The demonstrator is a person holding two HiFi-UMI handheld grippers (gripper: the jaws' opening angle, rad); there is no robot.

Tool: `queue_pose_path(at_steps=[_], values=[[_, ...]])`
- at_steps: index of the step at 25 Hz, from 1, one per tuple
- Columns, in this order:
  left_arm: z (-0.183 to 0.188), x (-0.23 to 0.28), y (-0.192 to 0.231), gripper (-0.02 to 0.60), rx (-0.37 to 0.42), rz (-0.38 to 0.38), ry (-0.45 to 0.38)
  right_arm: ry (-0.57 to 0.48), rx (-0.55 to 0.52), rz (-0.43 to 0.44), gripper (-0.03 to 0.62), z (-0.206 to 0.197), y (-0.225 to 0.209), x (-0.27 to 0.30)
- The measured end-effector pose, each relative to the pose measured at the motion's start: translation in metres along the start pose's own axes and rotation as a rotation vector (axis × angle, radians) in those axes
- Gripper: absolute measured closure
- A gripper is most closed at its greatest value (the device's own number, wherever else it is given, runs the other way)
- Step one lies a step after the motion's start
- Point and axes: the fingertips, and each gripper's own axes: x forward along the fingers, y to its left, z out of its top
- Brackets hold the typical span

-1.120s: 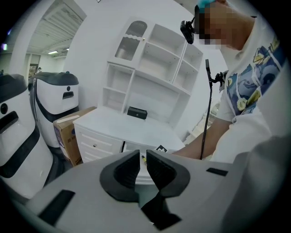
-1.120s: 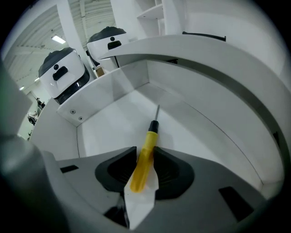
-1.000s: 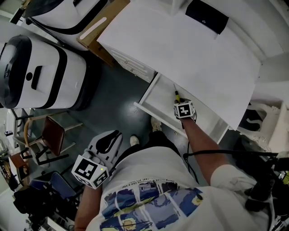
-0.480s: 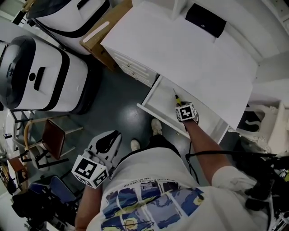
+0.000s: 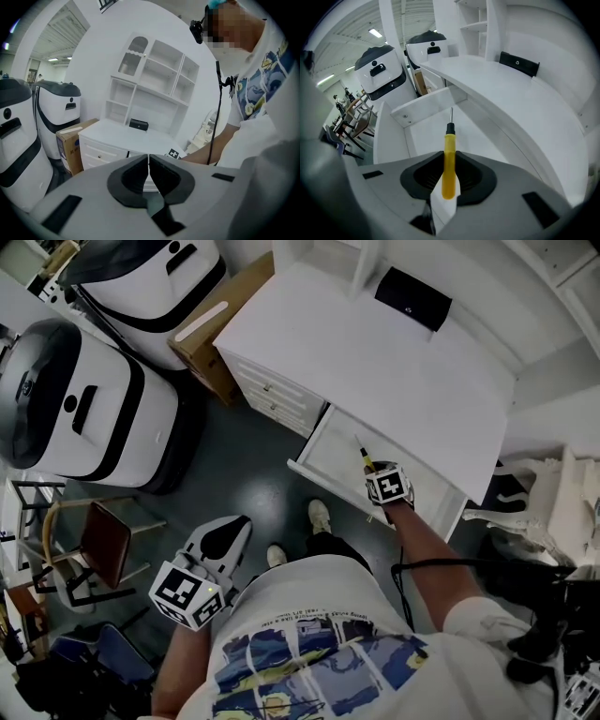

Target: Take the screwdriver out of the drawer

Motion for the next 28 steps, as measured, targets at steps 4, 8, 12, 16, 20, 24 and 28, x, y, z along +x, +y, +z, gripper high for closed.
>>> queue_pose_path(at_steps=[4,8,12,16,20,24,28], values=[[-0.005,-0.015,0.0,0.568,0.004,-0.034,-0.015,-0.023,-0.015,-0.008,0.499,0.003,0.009,-0.023],[-0.011,-0.031,-0.003,0.568,0.029,-0.068,-0.014,-0.051,-0.002,-0.007,0.499,0.004,0.024,-0.047],[-0.014,-0.046,-0.004,0.569,0.055,-0.098,-0.029,-0.089,0.009,-0.001,0.499,0.009,0.042,-0.075],[-0.022,-0.063,-0.001,0.568,0.065,-0.099,-0.03,-0.128,0.006,0.035,0.499,0.009,0.073,-0.097],[-0.026,-0.079,-0.001,0.568,0.077,-0.104,-0.038,-0.159,0.001,0.04,0.499,0.009,0.097,-0.126],[-0.033,-0.095,-0.001,0.568,0.086,-0.109,-0.047,-0.19,-0.01,0.053,0.499,0.009,0.123,-0.153],[-0.044,-0.109,-0.004,0.568,0.092,-0.116,-0.051,-0.219,-0.028,0.073,0.499,0.006,0.154,-0.178]])
